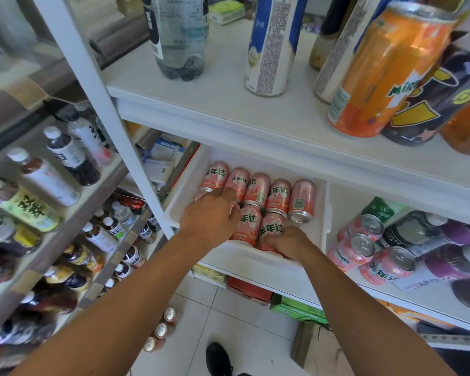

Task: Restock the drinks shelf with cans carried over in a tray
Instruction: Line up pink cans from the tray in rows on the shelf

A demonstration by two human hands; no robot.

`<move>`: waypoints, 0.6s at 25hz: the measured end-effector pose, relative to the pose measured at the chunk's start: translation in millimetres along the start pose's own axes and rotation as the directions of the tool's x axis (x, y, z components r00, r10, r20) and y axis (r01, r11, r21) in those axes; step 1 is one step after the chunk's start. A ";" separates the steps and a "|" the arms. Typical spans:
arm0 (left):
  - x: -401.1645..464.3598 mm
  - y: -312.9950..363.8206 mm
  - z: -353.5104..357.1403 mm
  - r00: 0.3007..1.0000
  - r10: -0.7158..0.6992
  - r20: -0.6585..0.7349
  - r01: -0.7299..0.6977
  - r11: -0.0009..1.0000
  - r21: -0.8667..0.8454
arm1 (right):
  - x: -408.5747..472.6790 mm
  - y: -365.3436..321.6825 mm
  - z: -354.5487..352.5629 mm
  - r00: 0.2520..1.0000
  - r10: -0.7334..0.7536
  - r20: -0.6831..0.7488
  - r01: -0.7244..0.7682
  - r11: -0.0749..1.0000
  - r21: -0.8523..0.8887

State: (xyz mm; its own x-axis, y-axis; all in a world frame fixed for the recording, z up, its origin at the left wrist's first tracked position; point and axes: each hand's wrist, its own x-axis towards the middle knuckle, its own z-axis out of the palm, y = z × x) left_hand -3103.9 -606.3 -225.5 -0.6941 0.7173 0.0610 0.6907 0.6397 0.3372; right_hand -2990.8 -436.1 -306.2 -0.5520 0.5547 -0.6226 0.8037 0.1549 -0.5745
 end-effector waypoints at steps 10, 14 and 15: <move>-6.1 0.1 -24.0 0.997 -0.030 -0.076 0.030 1.000 0.001 | -37.2 -27.4 -19.5 0.965 -0.259 -0.047 0.262 0.958 0.118; -20.3 -13.9 -43.2 0.986 -0.078 -0.144 0.078 0.997 -0.006 | -61.5 -66.5 -13.1 0.892 -0.443 -0.088 0.451 0.887 0.102; -26.0 -20.1 -49.2 0.983 -0.096 -0.158 0.095 0.995 -0.014 | -68.2 -77.7 -9.6 0.869 -0.487 -0.089 0.494 0.865 0.091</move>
State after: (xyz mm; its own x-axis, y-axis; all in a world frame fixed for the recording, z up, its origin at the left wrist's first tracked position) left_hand -3109.6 -651.4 -187.6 -0.7806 0.5997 0.1760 0.6186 0.7010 0.3549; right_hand -3013.6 -478.1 -214.0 -0.8511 0.4792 -0.2144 0.4026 0.3337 -0.8524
